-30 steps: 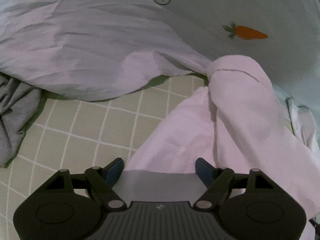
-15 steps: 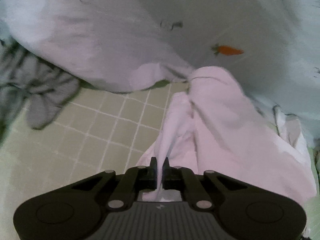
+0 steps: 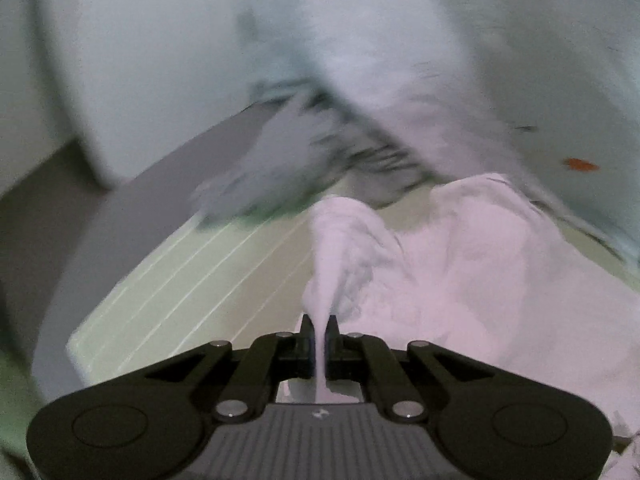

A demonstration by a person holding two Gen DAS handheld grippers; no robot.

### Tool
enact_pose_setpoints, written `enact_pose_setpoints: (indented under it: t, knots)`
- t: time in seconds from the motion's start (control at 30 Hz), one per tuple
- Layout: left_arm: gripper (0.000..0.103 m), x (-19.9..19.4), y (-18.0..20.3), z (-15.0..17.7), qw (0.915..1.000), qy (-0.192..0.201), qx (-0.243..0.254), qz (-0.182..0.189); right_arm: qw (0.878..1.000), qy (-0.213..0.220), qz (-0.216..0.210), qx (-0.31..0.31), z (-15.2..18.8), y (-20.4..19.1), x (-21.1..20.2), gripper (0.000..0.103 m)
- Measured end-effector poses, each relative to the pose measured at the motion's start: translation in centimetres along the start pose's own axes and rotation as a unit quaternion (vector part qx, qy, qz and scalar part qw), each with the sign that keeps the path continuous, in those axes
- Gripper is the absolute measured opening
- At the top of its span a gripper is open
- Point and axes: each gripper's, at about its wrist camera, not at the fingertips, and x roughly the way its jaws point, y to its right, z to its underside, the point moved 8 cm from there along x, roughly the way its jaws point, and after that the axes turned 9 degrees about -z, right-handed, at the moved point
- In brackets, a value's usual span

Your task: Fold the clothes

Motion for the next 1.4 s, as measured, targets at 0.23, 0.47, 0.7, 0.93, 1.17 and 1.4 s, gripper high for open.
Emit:
enact_pose_setpoints:
  t: [0.23,0.47,0.7,0.93,1.17,1.4]
  knots:
    - [0.009,0.9,-3.5,3.5,0.9982,-0.053,-0.019,-0.022,1.0,-0.001,-0.009,-0.005,0.5,0.4,-0.9,0.103]
    - [0.012,1.2,-3.2,3.5,0.9983,-0.056,-0.005,-0.016,0.999,0.021,-0.026,0.012,0.4,1.0,-2.2,0.101]
    - [0.012,3.1,-2.5,4.0,0.9958,-0.089,-0.005,-0.019,0.994,0.079,-0.068,0.023,-1.3,0.9,-5.3,0.031]
    - [0.011,3.7,-2.1,4.3,0.9951,-0.096,0.004,-0.025,0.97,0.23,-0.074,-0.022,-9.0,0.5,-13.9,0.023]
    - [0.012,4.3,-2.0,5.3,0.9931,-0.115,-0.002,-0.026,0.97,0.242,0.007,0.022,-11.6,5.2,-14.3,0.025]
    - [0.01,3.9,-1.8,5.5,0.9936,-0.109,0.003,-0.03,0.981,0.17,0.047,0.083,-7.6,9.6,-11.2,0.025]
